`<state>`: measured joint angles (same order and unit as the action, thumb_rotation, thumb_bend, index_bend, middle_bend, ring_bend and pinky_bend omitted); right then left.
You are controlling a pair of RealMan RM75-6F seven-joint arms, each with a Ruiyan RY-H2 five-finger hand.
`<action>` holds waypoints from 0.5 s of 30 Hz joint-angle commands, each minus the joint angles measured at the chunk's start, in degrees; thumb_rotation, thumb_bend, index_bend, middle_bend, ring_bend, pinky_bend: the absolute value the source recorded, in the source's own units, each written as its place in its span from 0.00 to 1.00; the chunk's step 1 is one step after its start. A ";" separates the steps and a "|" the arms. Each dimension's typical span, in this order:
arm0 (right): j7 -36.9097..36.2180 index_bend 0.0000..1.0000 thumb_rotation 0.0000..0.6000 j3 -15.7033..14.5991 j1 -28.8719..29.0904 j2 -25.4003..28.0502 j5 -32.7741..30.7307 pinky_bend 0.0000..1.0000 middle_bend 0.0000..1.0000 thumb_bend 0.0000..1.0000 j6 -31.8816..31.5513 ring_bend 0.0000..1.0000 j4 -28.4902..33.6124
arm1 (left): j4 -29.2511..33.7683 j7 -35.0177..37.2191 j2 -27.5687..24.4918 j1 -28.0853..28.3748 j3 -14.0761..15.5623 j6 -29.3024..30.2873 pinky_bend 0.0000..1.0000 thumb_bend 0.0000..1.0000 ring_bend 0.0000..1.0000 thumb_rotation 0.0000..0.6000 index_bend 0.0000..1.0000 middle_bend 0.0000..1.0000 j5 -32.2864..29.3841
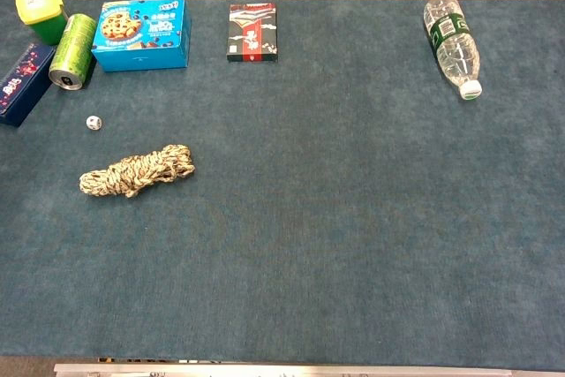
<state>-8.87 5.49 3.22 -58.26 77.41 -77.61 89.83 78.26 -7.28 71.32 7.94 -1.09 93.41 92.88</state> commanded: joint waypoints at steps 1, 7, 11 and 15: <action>-0.17 0.33 1.00 0.06 0.15 0.03 0.07 0.38 0.38 0.20 0.14 0.27 -0.05 | -0.07 -0.04 0.01 -0.24 -0.12 0.29 0.41 0.25 0.24 1.00 0.14 0.28 -0.02; -0.48 0.33 1.00 0.35 0.16 0.28 0.26 0.38 0.38 0.20 -0.44 0.27 0.20 | -0.28 0.16 0.00 -0.55 -0.19 0.40 0.41 0.25 0.24 1.00 0.14 0.28 0.03; -0.72 0.33 1.00 0.49 0.36 0.36 0.08 0.38 0.38 0.20 -0.15 0.27 0.12 | -0.19 0.67 -0.03 -0.72 -0.21 0.57 0.41 0.25 0.24 1.00 0.14 0.28 0.29; -0.73 0.33 1.00 0.40 0.43 0.31 0.00 0.38 0.38 0.20 0.09 0.27 0.16 | 0.10 0.25 0.09 -0.78 0.06 0.63 0.41 0.25 0.24 1.00 0.14 0.28 1.04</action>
<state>-9.61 5.89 3.65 -57.95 77.40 -77.51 89.98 78.24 -7.05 71.37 7.18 -1.13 94.04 93.77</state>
